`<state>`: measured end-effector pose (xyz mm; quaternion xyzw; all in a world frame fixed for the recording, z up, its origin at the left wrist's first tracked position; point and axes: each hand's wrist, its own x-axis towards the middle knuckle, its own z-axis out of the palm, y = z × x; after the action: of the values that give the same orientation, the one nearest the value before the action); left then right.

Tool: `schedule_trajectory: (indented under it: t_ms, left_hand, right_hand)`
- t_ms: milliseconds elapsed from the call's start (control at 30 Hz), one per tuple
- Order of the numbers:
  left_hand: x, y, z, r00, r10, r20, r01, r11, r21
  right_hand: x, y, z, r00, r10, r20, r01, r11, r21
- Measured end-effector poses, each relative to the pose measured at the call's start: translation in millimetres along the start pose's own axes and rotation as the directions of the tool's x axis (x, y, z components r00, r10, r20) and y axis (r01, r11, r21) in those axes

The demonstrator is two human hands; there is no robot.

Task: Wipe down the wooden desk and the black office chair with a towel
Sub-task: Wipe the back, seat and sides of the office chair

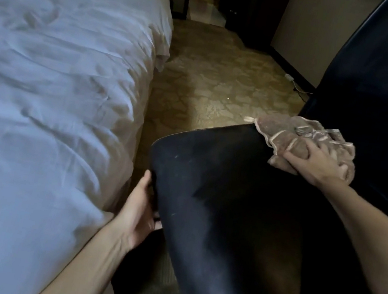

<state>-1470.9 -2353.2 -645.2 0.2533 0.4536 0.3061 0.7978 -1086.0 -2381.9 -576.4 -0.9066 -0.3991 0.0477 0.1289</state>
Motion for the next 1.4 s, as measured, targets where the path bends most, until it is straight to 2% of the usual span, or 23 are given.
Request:
schedule_trajectory:
  t_ms: [67,167,200,267,333,367,400,467,533,567,633,700,767,833,900,1000,1067,1133,1200,1300,1400]
  left_hand:
    - [3.2,-6.5,-2.0,0.997,-0.033,0.066,0.034,0.999,-0.010]
    - [1.3,-11.2,1.8,0.991,-0.062,0.115,0.073,0.992,-0.098]
    - [0.2,-12.4,2.8,0.993,-0.046,0.106,0.058,0.991,-0.117]
    - [-1.9,-17.3,-0.7,0.999,0.021,0.046,-0.018,0.997,-0.076]
    - [-0.8,-20.8,-9.2,0.997,0.073,-0.016,-0.073,0.997,-0.002]
    - [-2.7,-17.3,-12.2,0.995,0.094,-0.030,-0.094,0.996,0.010]
    - [-1.0,-10.6,-12.1,0.993,0.115,-0.037,-0.115,0.993,-0.008]
    - [5.4,7.9,-4.5,0.988,0.149,-0.045,-0.151,0.987,-0.062]
    - [12.3,27.5,9.5,0.975,0.204,-0.093,-0.210,0.976,-0.063]
    - [17.6,33.2,14.8,0.965,0.232,-0.120,-0.239,0.970,-0.045]
    - [28.3,37.8,23.2,0.959,0.242,-0.147,-0.247,0.969,-0.022]
    - [37.2,37.7,24.3,0.967,0.207,-0.148,-0.215,0.976,-0.040]
    - [42.2,35.4,21.5,0.969,0.175,-0.173,-0.187,0.981,-0.058]
    - [45.9,29.6,16.0,0.973,0.153,-0.174,-0.166,0.984,-0.062]
    - [46.3,25.4,11.6,0.978,0.147,-0.145,-0.158,0.985,-0.066]
    - [48.2,28.4,3.7,0.992,0.123,-0.027,-0.126,0.983,-0.137]
    - [49.4,28.7,-1.6,0.990,0.099,0.099,-0.077,0.975,-0.207]
    - [50.0,27.5,-6.0,0.987,0.086,0.137,-0.045,0.961,-0.274]
    - [49.1,24.7,-10.0,0.981,0.130,0.145,-0.084,0.955,-0.285]
    - [48.2,25.3,-4.8,0.981,0.173,0.084,-0.143,0.949,-0.281]
    - [46.5,25.8,-1.6,0.982,0.186,0.001,-0.179,0.945,-0.274]
  right_hand:
    - [-16.8,-12.8,-0.5,0.993,-0.073,-0.090,0.075,0.997,0.023]
    - [-84.4,-57.5,8.3,0.925,-0.348,-0.156,0.354,0.935,0.011]
    - [-116.0,-76.9,15.4,0.874,-0.467,-0.133,0.473,0.881,0.014]
    - [-172.2,-105.1,31.2,0.726,-0.685,-0.061,0.687,0.725,0.045]
    - [-201.6,-119.8,35.4,0.600,-0.800,0.028,0.797,0.600,0.071]
    - [-203.4,-122.5,31.3,0.577,-0.815,0.046,0.812,0.579,0.068]
    - [-196.1,-122.5,23.0,0.578,-0.816,0.020,0.816,0.578,0.021]
    - [-167.4,-113.6,1.1,0.586,-0.798,-0.139,0.773,0.602,-0.199]
    - [-126.2,-96.7,-27.1,0.609,-0.744,-0.276,0.655,0.667,-0.354]
    - [-105.0,-86.6,-40.5,0.643,-0.703,-0.305,0.586,0.707,-0.395]
    - [-56.5,-64.7,-61.1,0.769,-0.579,-0.273,0.458,0.796,-0.397]
    - [-12.0,-48.3,-74.3,0.915,-0.379,-0.140,0.335,0.905,-0.264]
    - [24.4,-33.1,-68.5,0.976,-0.215,-0.024,0.211,0.972,-0.107]
    - [47.9,-19.7,-41.8,0.991,-0.122,0.054,0.125,0.990,-0.060]
    - [62.2,-10.5,-10.3,0.997,-0.050,0.062,0.049,0.999,0.017]
    - [82.5,-20.8,7.9,0.999,-0.037,-0.009,0.038,0.993,0.115]
    - [86.3,-40.7,15.4,0.995,-0.094,-0.030,0.097,0.991,0.089]
    - [72.0,-71.7,26.4,0.974,-0.226,-0.013,0.226,0.971,0.078]
    - [36.7,-110.9,36.8,0.920,-0.391,0.022,0.388,0.917,0.092]
    - [-25.2,-160.0,45.6,0.818,-0.570,0.072,0.566,0.821,0.075]
    - [-84.1,-168.8,47.3,0.685,-0.725,0.072,0.716,0.688,0.116]
